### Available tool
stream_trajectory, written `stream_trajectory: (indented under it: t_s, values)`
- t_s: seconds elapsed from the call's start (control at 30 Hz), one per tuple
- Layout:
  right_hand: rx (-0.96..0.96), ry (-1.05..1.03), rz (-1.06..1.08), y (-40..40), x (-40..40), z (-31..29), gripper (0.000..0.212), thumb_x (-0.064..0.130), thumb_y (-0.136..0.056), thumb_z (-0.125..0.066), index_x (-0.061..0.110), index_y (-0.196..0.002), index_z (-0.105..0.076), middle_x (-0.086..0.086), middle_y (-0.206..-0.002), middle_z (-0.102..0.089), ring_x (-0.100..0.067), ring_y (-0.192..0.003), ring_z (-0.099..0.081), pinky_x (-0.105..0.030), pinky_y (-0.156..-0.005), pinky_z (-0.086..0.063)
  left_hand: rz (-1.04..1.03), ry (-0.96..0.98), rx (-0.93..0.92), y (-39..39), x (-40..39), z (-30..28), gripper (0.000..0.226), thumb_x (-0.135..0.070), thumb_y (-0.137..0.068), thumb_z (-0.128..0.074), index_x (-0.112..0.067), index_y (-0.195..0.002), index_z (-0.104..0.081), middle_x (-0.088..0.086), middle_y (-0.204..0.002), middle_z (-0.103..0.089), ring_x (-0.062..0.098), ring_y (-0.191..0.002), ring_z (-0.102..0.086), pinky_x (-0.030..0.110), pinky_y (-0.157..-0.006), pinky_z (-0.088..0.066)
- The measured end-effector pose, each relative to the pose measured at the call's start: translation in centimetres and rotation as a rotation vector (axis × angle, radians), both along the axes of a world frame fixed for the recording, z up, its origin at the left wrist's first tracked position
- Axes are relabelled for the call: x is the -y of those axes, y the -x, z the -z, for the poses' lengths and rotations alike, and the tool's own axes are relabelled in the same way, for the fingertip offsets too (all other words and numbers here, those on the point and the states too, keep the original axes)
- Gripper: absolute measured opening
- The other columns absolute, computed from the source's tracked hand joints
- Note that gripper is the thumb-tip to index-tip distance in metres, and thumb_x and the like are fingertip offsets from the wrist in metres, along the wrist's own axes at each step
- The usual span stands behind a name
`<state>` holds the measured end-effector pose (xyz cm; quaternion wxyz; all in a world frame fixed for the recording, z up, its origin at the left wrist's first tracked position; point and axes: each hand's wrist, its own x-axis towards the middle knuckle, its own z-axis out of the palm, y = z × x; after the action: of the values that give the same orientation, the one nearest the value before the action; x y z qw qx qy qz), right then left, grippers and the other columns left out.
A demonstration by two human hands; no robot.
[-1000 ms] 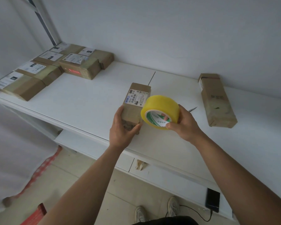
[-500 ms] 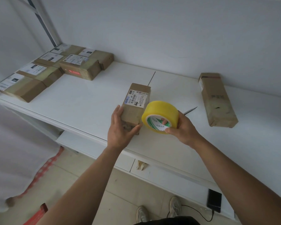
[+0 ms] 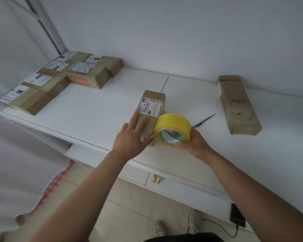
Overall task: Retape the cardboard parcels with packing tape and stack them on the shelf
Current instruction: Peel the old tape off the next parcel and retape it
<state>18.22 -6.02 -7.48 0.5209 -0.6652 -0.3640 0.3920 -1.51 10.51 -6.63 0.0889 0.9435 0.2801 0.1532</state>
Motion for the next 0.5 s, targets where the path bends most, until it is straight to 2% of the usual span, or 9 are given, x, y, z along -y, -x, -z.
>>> stream_trajectory:
  t_s: [0.07,0.17,0.27,0.33,0.4,0.43,0.47,0.5]
  values:
    - [-0.018,0.014,-0.008,-0.1,0.0,0.3,0.055,0.008,-0.074,-0.079,0.026,-0.121,-0.058,0.005,-0.111,-0.068,-0.005,-0.102,-0.066,-0.018,-0.076,-0.053,-0.018,0.021,-0.026,-0.2,0.0,-0.2,0.082,-0.078,-0.086,-0.029,-0.033,-0.153,-0.016,0.001,-0.167,-0.003,0.04,-0.113,-0.054,0.051,-0.078,-0.057]
    - [-0.048,0.033,-0.015,-0.2,-0.1,0.8,0.054,-0.004,-0.081,-0.075,0.025,-0.123,-0.057,0.006,-0.113,-0.068,-0.003,-0.101,-0.067,-0.017,-0.077,-0.053,0.008,0.033,-0.051,0.0,0.3,-0.6,0.07,-0.078,-0.087,-0.02,-0.052,-0.151,-0.008,0.003,-0.167,0.005,0.04,-0.119,-0.049,0.051,-0.08,-0.057]
    - [-0.042,0.042,-0.043,-0.4,-0.2,1.0,0.056,0.0,-0.081,-0.076,0.024,-0.128,-0.057,0.004,-0.117,-0.069,-0.01,-0.108,-0.066,-0.021,-0.081,-0.054,0.013,0.039,-0.042,0.1,0.7,-0.9,0.06,-0.077,-0.089,-0.014,-0.062,-0.147,-0.006,0.003,-0.166,0.007,0.038,-0.119,-0.048,0.051,-0.078,-0.058]
    - [-0.03,0.048,-0.054,-0.4,-0.3,0.7,0.057,0.0,-0.082,-0.076,0.025,-0.129,-0.056,0.004,-0.118,-0.068,-0.009,-0.108,-0.065,-0.02,-0.08,-0.053,0.008,0.051,-0.028,0.1,0.8,-1.0,0.055,-0.075,-0.09,-0.014,-0.066,-0.144,-0.003,0.001,-0.166,0.006,0.038,-0.118,-0.048,0.05,-0.078,-0.058]
    - [0.018,0.03,-0.058,-0.4,-0.7,-0.3,0.059,0.002,-0.081,-0.077,0.026,-0.13,-0.054,0.005,-0.118,-0.067,-0.007,-0.107,-0.065,-0.019,-0.079,-0.053,-0.011,0.12,0.016,0.2,0.6,-1.0,0.052,-0.074,-0.091,-0.017,-0.069,-0.142,-0.007,-0.001,-0.166,0.003,0.038,-0.124,-0.046,0.052,-0.085,-0.056]
    - [0.043,0.011,-0.055,-0.4,-1.0,-1.1,0.058,0.004,-0.08,-0.078,0.025,-0.129,-0.054,0.005,-0.116,-0.066,-0.006,-0.106,-0.065,-0.017,-0.078,-0.052,-0.025,0.175,0.064,0.3,0.4,-0.9,0.052,-0.073,-0.092,-0.021,-0.068,-0.143,-0.013,-0.003,-0.166,-0.001,0.035,-0.132,-0.043,0.052,-0.092,-0.053]
    - [0.072,-0.012,-0.046,-0.4,-1.4,-2.0,0.057,0.007,-0.077,-0.079,0.026,-0.124,-0.055,0.004,-0.114,-0.066,-0.006,-0.103,-0.065,-0.016,-0.076,-0.052,-0.029,0.244,0.142,0.4,0.4,-0.9,0.05,-0.071,-0.094,-0.025,-0.066,-0.143,-0.02,-0.004,-0.166,-0.006,0.024,-0.141,-0.036,0.049,-0.1,-0.049]
    - [0.101,-0.036,-0.04,-0.4,-1.7,-2.8,0.053,0.011,-0.074,-0.08,0.028,-0.118,-0.055,0.004,-0.11,-0.065,-0.006,-0.1,-0.065,-0.016,-0.075,-0.052,-0.024,0.334,0.236,0.4,0.3,-0.9,0.046,-0.068,-0.096,-0.031,-0.064,-0.142,-0.027,-0.008,-0.165,-0.011,0.007,-0.146,-0.027,0.044,-0.107,-0.043]
